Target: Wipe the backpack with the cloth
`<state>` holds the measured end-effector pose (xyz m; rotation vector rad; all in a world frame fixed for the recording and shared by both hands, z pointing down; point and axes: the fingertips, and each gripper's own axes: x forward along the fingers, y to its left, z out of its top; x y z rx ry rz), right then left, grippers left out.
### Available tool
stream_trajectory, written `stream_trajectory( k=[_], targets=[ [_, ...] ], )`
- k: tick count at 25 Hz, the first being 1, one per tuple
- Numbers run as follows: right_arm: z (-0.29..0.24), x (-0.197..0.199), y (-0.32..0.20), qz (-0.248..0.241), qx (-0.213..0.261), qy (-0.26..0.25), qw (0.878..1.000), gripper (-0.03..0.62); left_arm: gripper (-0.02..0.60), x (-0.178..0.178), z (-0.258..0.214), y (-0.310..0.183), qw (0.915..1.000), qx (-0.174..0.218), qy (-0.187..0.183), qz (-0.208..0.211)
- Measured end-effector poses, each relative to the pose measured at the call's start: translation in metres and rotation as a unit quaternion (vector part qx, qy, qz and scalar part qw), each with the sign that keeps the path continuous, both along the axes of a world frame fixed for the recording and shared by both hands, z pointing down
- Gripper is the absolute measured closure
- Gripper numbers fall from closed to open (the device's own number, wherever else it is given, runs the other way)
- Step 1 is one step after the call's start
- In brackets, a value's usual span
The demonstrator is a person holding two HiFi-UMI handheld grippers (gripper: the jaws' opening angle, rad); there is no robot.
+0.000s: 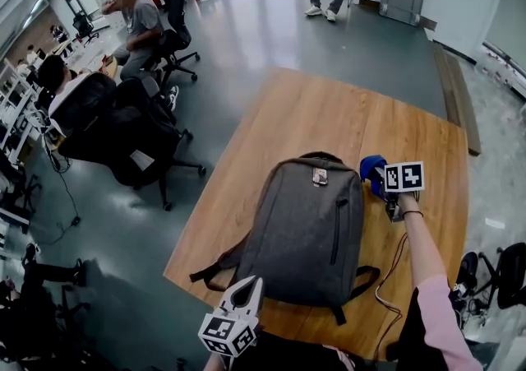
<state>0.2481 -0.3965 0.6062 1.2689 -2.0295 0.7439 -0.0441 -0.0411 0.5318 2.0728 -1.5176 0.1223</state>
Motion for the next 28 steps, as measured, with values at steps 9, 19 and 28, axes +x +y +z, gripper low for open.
stream_trajectory(
  k=[9,19,28],
  targets=[
    [-0.003,-0.063,-0.021,-0.056,-0.001,0.014,0.998,0.477,0.583,-0.022,0.008,-0.001,0.9998,-0.003,0.002,-0.021],
    [-0.020,-0.160,-0.036,-0.126,0.017,0.038,0.991,0.477,0.583,-0.055,0.010,0.010,0.9983,-0.005,0.011,-0.058],
    [-0.024,-0.249,-0.022,-0.188,0.023,0.045,0.981,0.477,0.583,-0.098,0.012,0.020,0.9954,0.004,0.015,-0.094]
  ],
)
